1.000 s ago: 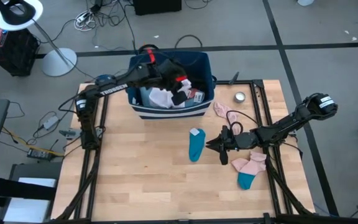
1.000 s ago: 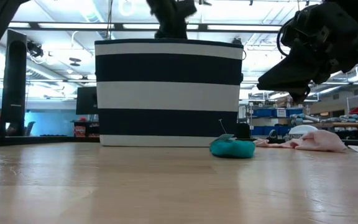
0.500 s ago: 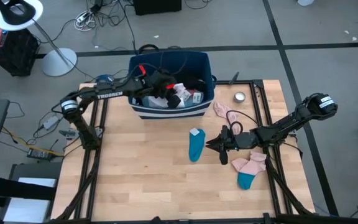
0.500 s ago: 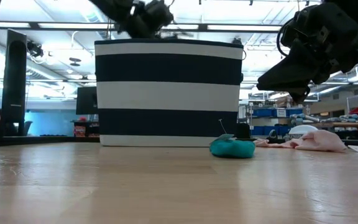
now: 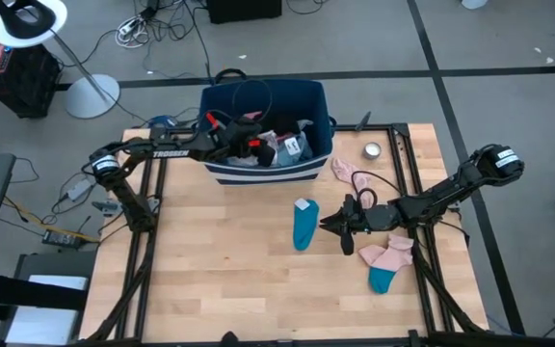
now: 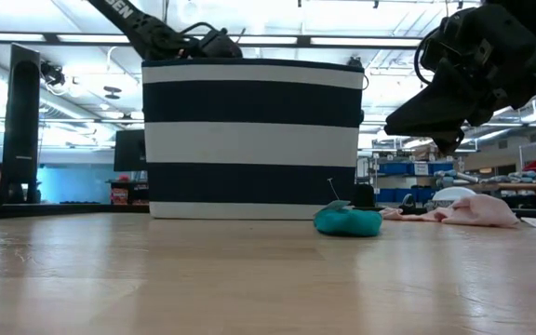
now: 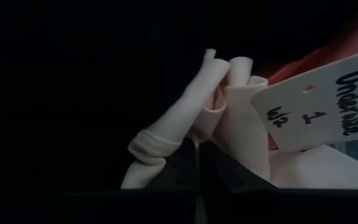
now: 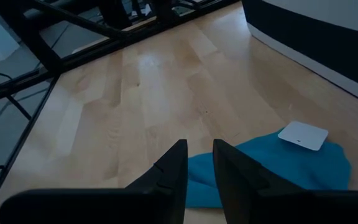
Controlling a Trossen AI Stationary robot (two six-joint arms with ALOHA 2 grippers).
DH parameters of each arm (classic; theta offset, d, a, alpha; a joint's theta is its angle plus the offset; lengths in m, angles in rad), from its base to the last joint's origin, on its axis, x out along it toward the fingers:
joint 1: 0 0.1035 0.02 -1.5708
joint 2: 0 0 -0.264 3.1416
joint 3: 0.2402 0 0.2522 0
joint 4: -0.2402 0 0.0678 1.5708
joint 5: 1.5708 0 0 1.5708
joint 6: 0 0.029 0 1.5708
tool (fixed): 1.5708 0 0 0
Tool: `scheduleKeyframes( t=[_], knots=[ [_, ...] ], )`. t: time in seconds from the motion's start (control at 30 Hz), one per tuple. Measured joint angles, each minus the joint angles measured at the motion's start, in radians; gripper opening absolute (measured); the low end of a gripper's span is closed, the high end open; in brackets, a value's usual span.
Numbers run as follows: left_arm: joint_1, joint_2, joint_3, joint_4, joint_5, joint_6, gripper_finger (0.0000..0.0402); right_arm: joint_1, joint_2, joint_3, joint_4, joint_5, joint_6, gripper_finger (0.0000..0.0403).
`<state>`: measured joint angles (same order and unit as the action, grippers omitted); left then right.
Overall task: Sort clothes
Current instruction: Put the white underwear into the blue bin, then put the left blue sock into the blue bin
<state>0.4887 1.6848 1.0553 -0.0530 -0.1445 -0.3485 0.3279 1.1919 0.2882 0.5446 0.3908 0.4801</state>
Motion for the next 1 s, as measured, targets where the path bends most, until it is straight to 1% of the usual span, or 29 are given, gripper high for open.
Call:
scheduleKeyframes(
  t=[0.13, 0.3, 0.43, 0.6, 0.67, 0.83, 0.93, 1.0],
  knots=[
    [0.001, 0.002, -0.006, 0.013, 0.012, -0.029, 0.0029, 0.000, 0.000, 0.000, 0.000, 0.000, 0.000, 0.0077],
    [0.001, 0.003, -0.007, 0.020, 0.016, -0.030, 0.0081, 0.000, 0.000, 0.000, 0.000, 0.000, 0.000, 0.0077],
    [0.002, 0.000, 0.011, 0.023, 0.086, -0.027, 0.0112, 0.000, 0.000, 0.000, 0.000, 0.000, 0.000, 0.0077],
    [0.005, -0.028, 0.094, -0.050, 0.212, -0.023, 0.0116, 0.000, 0.000, 0.000, 0.000, 0.000, 0.000, 0.0077],
    [0.003, -0.056, 0.132, -0.104, 0.240, 0.011, 0.0116, 0.000, 0.000, 0.000, -0.002, 0.000, -0.002, 0.0077],
    [-0.015, -0.142, 0.176, -0.274, 0.247, 0.105, 0.0115, 0.000, 0.000, 0.000, -0.008, 0.000, -0.002, 0.0077],
    [-0.028, -0.206, 0.177, -0.333, 0.245, 0.120, 0.0115, 0.000, 0.000, 0.000, -0.008, 0.000, -0.002, 0.0077],
    [-0.039, -0.248, 0.179, -0.344, 0.242, 0.136, 0.0115, 0.000, 0.000, 0.000, -0.010, 0.000, -0.003, 0.0077]
  ],
)
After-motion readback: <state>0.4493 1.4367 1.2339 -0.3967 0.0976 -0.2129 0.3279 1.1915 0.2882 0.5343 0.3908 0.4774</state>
